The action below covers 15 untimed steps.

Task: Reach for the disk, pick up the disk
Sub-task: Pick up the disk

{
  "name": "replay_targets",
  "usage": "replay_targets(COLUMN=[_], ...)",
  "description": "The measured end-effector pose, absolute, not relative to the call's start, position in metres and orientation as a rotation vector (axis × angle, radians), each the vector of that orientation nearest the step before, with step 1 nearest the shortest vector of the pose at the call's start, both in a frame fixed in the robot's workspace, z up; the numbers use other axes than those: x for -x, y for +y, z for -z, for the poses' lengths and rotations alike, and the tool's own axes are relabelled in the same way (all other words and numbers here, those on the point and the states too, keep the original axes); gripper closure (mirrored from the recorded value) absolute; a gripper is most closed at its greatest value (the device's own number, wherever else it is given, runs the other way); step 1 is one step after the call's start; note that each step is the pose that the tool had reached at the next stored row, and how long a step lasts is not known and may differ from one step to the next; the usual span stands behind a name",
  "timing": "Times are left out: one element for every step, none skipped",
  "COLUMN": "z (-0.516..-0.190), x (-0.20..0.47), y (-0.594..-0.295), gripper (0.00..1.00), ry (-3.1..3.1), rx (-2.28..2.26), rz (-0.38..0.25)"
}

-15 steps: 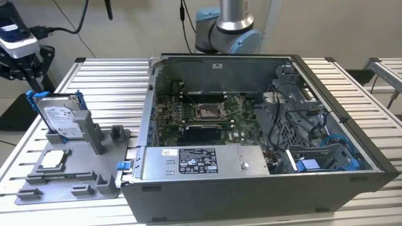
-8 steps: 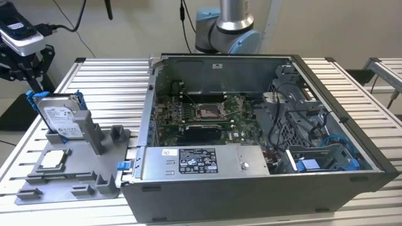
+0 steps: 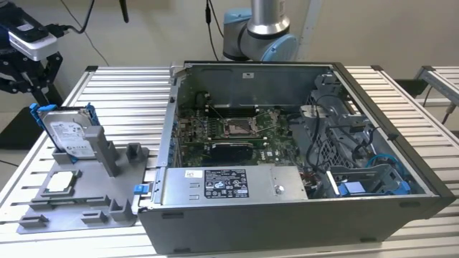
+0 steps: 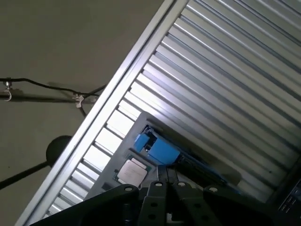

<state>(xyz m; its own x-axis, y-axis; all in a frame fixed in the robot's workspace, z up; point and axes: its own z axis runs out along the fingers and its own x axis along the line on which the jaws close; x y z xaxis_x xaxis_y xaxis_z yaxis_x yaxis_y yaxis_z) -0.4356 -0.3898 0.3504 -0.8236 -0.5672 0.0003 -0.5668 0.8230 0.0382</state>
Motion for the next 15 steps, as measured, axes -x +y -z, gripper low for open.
replay_targets(z=[-0.3504,-0.3504,-0.3504,-0.3504,-0.3504,-0.3504,-0.3504,-0.3503,-0.3504,-0.3504,-0.3504,-0.3504,-0.3504,-0.3505,-0.3504], x=[0.4356,0.4356,0.4356,0.4356,0.4356,0.4356,0.4356,0.4357,0.4357,0.4357,0.4357,0.4357,0.4358,0.4358,0.4358], y=[-0.3898,-0.3898,-0.3899,-0.3899,-0.3899,-0.3899,-0.3898,-0.3898,-0.3898,-0.3898,-0.3898,-0.3898,-0.3898,-0.3898,-0.3899], gripper=[1.00,1.00,1.00,1.00,1.00,1.00,1.00,1.00,1.00,1.00,1.00,1.00,1.00,1.00,1.00], ry=[-2.980,-2.972,-2.964,-2.958,-2.955,-2.954,-2.954,-2.954,-2.954,-2.954,-2.954,-2.952,-2.948,-2.939,-2.929], rx=[-0.955,-0.979,-1.002,-1.019,-1.028,-1.029,-1.030,-1.030,-1.029,-1.029,-1.030,-1.034,-1.047,-1.070,-1.095], rz=[0.057,0.057,0.056,0.056,0.056,0.056,0.056,0.056,0.056,0.056,0.056,0.056,0.056,0.056,0.056])
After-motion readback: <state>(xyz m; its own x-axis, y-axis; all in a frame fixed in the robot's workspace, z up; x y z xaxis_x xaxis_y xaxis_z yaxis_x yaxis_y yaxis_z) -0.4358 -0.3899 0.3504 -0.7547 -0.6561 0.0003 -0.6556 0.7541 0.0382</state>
